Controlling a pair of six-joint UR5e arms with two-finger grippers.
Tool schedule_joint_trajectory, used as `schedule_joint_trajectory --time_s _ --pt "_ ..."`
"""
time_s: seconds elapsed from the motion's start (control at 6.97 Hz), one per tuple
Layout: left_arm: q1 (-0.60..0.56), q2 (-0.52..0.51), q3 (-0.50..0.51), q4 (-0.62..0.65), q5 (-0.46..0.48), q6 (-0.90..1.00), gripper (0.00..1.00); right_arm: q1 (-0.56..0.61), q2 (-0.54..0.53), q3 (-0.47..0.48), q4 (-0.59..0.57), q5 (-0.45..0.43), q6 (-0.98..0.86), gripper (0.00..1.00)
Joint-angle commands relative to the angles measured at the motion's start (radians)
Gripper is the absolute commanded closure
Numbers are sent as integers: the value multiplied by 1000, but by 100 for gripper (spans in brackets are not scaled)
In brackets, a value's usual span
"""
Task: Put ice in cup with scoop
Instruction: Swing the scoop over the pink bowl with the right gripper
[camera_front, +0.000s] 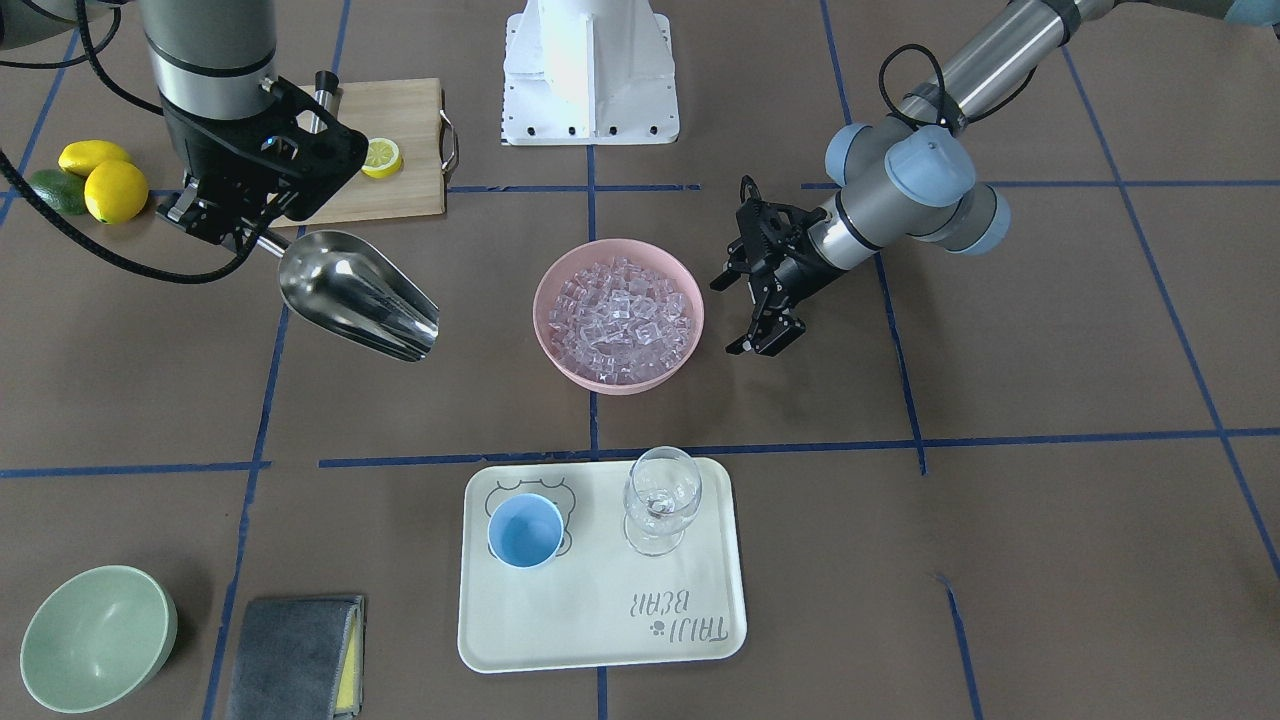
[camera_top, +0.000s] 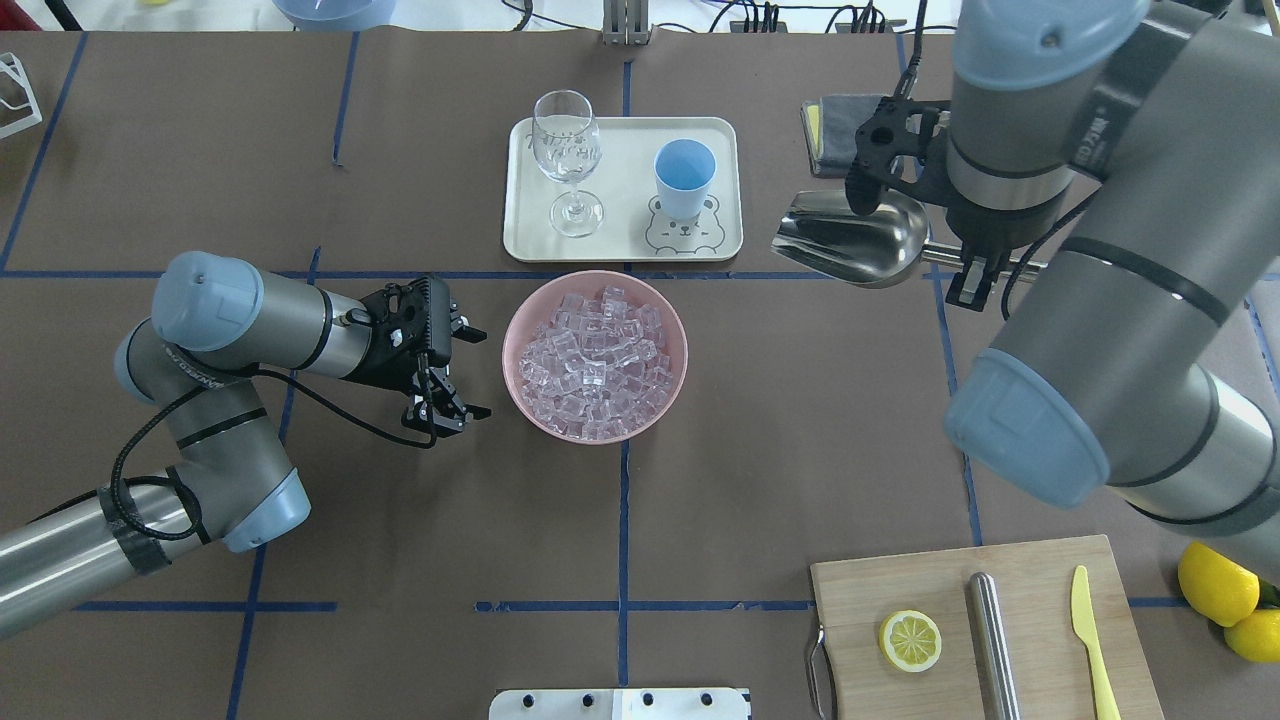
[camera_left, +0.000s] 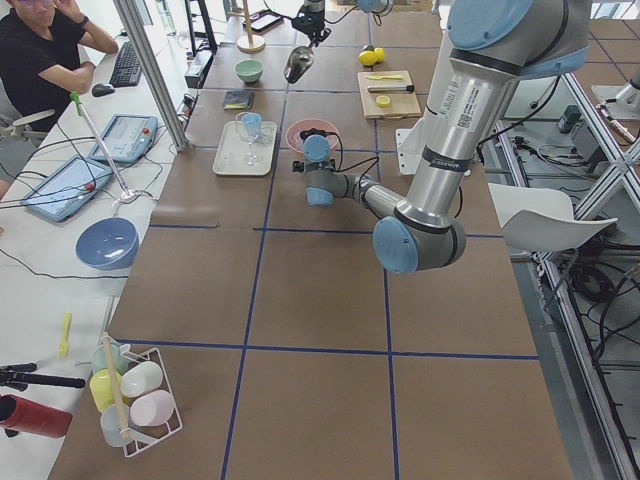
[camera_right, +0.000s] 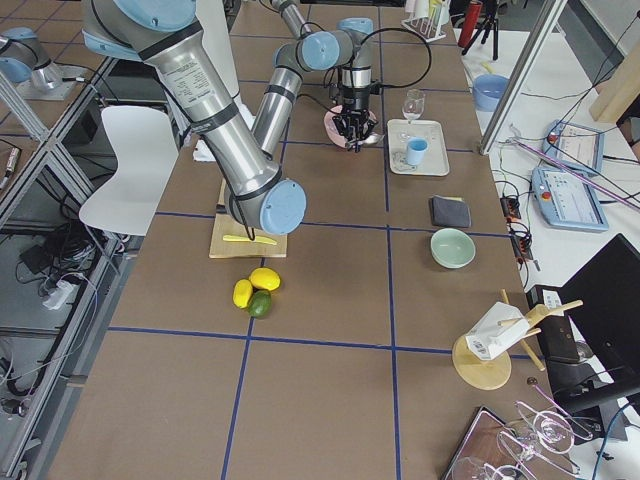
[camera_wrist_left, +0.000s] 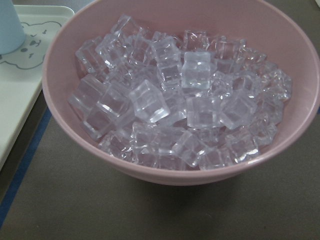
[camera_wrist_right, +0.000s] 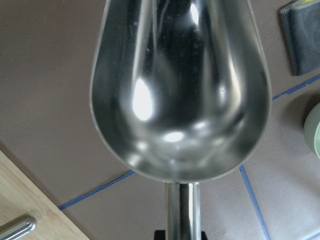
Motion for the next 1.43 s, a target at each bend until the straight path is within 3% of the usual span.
schedule_joint_trajectory --time_s 0.0,0.57,1.0,1.29 --pt "1 -17 17 0 -1 -1 0 -56 116 -78 -98 -61 -49 100" --pt "-1 -27 17 0 -98 -16 0 -98 147 -83 -99 -107 -100 100" --pt "1 -33 19 -3 -98 -30 0 -136 231 -156 -151 -154 -100 100" --pt "1 -34 19 -3 -98 -30 0 -199 347 -290 -201 -230 -100 100"
